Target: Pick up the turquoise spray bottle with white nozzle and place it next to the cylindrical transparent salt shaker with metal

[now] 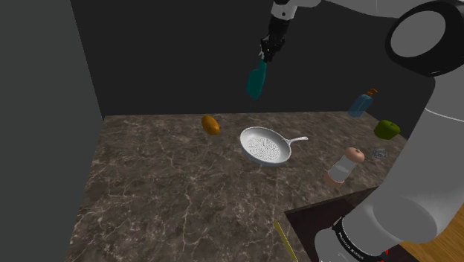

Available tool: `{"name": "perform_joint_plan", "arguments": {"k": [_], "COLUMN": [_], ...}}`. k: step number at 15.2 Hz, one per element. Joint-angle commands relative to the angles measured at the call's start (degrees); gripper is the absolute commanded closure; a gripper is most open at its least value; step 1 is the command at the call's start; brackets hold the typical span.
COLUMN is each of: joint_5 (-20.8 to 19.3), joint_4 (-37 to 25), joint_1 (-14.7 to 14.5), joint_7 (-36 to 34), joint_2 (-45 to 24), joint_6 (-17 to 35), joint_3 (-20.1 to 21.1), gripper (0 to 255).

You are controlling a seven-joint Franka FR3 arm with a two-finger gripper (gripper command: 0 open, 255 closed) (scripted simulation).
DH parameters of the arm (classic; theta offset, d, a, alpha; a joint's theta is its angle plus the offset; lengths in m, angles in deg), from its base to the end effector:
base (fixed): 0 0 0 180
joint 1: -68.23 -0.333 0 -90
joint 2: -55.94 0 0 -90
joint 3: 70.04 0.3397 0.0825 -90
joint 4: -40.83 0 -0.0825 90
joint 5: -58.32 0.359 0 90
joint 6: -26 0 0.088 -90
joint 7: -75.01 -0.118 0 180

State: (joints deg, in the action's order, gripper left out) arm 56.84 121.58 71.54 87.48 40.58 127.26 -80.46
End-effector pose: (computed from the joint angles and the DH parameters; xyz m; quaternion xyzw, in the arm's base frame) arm 0.6175 -0.1374 0.5755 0.9982 -0.0048 0.0376 0.0463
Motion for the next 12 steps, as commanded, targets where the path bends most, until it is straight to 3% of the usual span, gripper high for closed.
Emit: {"name": "perform_joint_plan", "arguments": {"k": [1, 12], "joint_5": [0.01, 0.67], "joint_4": [-1.64, -14.9], "joint_1": [-0.03, 0.62], "joint_7": [-0.02, 0.76], "joint_2": [-0.12, -3.3], "joint_6": [-1.54, -11.62], "joint_3": [0.02, -0.08], "gripper": [255, 255]}}
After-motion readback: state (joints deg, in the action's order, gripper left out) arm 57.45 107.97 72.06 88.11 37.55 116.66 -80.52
